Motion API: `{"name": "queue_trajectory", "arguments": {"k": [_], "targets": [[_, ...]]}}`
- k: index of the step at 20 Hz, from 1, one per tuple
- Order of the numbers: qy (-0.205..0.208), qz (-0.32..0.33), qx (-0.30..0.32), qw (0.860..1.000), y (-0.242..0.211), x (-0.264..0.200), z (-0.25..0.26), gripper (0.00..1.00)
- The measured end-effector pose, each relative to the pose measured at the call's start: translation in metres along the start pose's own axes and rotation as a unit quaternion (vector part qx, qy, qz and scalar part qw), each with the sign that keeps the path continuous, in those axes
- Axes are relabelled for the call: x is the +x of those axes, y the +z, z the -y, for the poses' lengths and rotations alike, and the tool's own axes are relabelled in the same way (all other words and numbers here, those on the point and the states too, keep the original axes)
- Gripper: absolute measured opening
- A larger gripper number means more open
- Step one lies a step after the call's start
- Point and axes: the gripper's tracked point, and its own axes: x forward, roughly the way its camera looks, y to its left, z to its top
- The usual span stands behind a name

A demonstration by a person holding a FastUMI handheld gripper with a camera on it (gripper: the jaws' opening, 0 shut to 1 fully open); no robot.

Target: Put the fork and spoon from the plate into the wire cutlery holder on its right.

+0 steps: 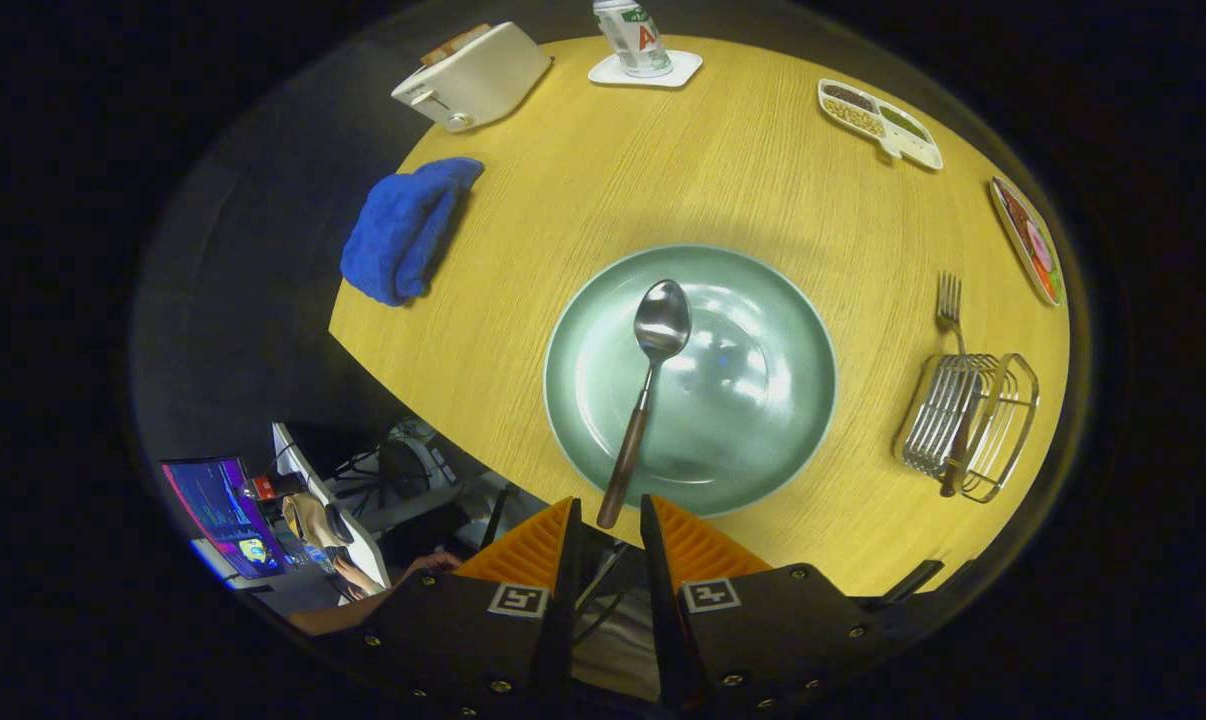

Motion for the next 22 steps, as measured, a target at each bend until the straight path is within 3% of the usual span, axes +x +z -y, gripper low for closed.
{"name": "queue_trajectory", "arguments": {"k": [7,13,14,15,20,22], "targets": [[-0.017,-0.028,0.011,0.999,-0.007,0.05,0.007,0.35],[-0.057,-0.041,-0.018,0.997,-0.012,0.054,0.035,0.34],[-0.063,-0.042,-0.026,0.997,0.003,0.044,0.041,0.35],[-0.068,-0.041,-0.03,0.996,-0.013,0.062,0.048,0.1],[-0.091,-0.06,-0.084,0.991,-0.022,0.054,0.053,0.12],[-0.095,-0.061,-0.098,0.989,-0.021,0.056,0.055,0.02]]}}
